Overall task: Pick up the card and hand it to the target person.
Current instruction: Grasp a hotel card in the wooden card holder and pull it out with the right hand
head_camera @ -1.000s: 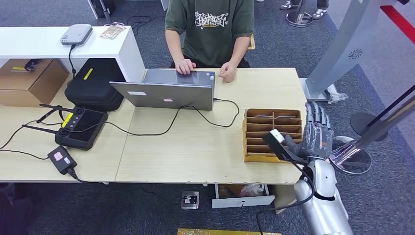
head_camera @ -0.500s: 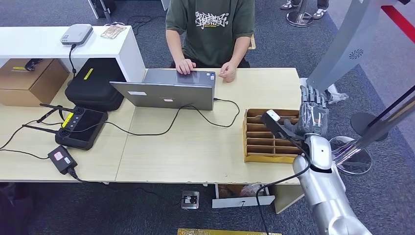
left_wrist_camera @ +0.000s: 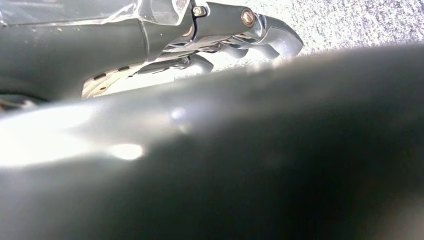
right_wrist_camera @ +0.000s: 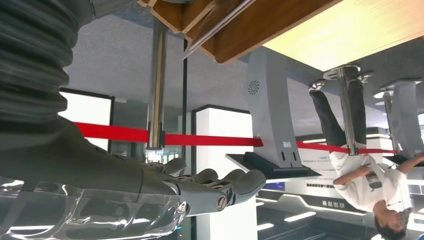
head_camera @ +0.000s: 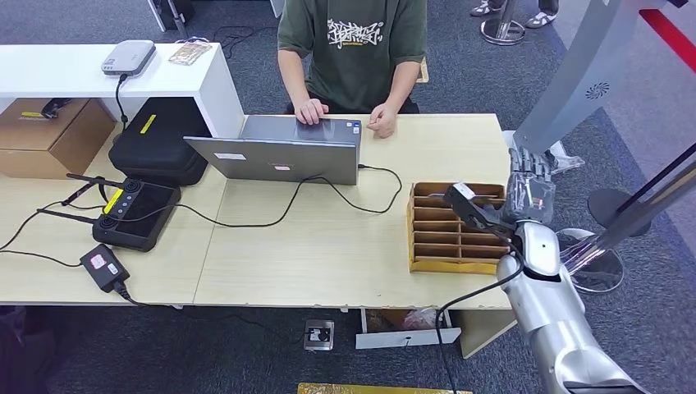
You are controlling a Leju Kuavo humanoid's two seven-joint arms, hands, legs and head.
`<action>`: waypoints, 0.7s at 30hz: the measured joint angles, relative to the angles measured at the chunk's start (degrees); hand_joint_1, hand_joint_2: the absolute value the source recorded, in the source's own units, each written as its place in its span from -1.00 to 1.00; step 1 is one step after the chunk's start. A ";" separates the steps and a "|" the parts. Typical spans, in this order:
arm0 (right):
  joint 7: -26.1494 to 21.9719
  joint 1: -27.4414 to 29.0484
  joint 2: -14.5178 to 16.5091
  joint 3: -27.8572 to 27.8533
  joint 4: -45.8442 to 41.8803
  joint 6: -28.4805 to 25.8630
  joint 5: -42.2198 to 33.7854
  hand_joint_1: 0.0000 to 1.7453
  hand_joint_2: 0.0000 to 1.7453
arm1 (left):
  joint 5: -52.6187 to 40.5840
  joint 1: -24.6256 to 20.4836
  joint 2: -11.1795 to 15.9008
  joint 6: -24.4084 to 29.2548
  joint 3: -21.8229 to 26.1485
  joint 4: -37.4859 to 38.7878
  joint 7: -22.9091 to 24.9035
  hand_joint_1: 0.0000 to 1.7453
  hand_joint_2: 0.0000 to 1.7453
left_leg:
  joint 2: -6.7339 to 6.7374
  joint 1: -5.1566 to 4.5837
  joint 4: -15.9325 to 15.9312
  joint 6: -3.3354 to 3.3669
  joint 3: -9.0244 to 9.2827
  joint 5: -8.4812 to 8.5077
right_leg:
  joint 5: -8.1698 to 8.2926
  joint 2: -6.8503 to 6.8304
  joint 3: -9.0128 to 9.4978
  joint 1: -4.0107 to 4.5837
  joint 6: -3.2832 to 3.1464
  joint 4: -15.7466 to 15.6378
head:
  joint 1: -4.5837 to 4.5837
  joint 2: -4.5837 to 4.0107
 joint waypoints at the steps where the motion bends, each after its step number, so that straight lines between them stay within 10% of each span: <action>1: 0.02 0.12 -0.14 0.00 -0.09 0.13 -0.07 -1.00 1.00 | 0.00 0.00 0.00 0.00 0.00 0.01 -0.01 -1.00 -1.00 | 0.00 0.00 0.00 0.00 0.00 0.00 | 0.00 0.00 0.00 0.00 0.00 0.00 | -0.01 0.00; 21: -0.31 6.15 -0.79 0.86 -12.68 3.44 -0.14 -0.70 1.00 | 0.17 0.12 0.00 0.00 0.00 0.00 -0.43 -1.00 -1.00 | 0.00 0.00 -0.01 0.00 -0.02 0.01 | 0.00 -0.01 0.01 0.00 0.00 0.01 | 0.00 0.00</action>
